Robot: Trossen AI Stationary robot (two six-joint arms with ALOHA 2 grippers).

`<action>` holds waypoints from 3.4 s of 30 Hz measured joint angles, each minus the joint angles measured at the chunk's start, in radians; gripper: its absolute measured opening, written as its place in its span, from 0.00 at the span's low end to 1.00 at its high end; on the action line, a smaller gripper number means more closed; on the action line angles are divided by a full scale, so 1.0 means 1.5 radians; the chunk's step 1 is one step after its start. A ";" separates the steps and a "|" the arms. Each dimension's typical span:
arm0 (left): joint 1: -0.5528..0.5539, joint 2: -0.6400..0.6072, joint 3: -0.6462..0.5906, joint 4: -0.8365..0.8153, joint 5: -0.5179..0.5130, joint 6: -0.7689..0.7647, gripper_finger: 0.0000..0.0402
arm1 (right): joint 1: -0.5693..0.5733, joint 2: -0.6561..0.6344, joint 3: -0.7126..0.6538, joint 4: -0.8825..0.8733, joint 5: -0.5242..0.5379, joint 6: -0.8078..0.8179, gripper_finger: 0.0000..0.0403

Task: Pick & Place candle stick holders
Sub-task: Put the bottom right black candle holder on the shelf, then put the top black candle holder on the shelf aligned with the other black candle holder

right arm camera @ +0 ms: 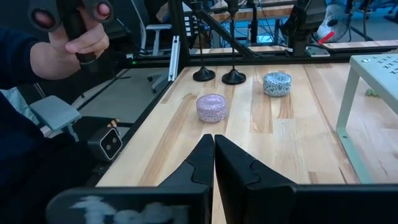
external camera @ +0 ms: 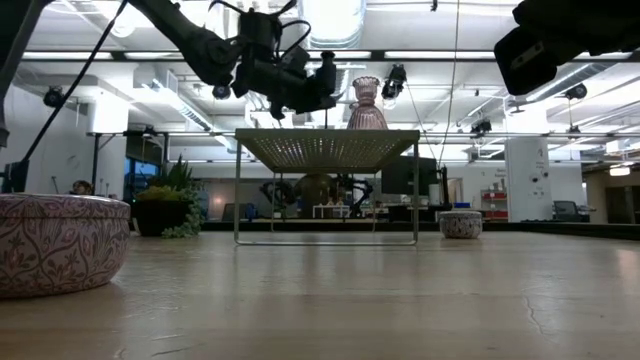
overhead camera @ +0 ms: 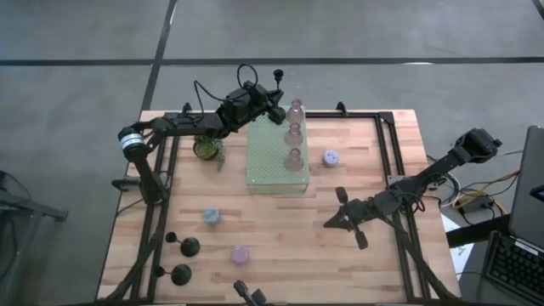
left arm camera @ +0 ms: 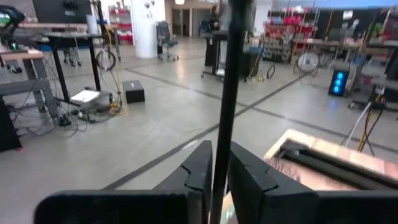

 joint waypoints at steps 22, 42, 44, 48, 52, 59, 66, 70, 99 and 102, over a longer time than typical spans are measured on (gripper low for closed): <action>-0.017 -0.097 0.000 -0.158 0.015 0.026 0.38 | 0.001 0.000 0.000 0.002 0.000 0.004 0.02; -0.146 -0.268 -0.001 -0.453 0.030 0.030 0.38 | 0.001 0.000 0.000 0.002 0.019 0.002 0.02; -0.164 -0.297 -0.001 -0.507 0.029 0.030 0.38 | 0.001 0.000 0.000 0.002 0.018 0.003 0.02; -0.201 -0.355 -0.001 -0.613 0.029 0.023 0.38 | 0.001 0.000 0.000 0.002 0.018 0.002 0.02; -0.235 -0.409 -0.001 -0.685 0.029 0.013 0.38 | 0.001 0.000 0.000 0.002 0.019 -0.002 0.02; -0.287 -0.481 -0.001 -0.789 0.030 0.002 0.38 | 0.001 0.000 0.000 0.003 0.021 0.002 0.02; -0.322 -0.521 -0.001 -0.870 0.033 -0.043 0.38 | 0.000 0.000 0.000 0.004 0.036 0.006 0.02; -0.348 -0.522 -0.001 -0.887 0.034 -0.049 0.38 | 0.000 0.000 0.000 0.016 0.036 0.007 0.02; -0.614 -0.525 -0.001 -1.089 -0.076 -0.269 0.38 | 0.001 0.000 0.001 0.012 0.036 0.054 0.02; -0.651 -0.525 -0.002 -1.086 -0.110 -0.293 0.38 | 0.001 0.000 0.001 0.012 0.036 0.026 0.02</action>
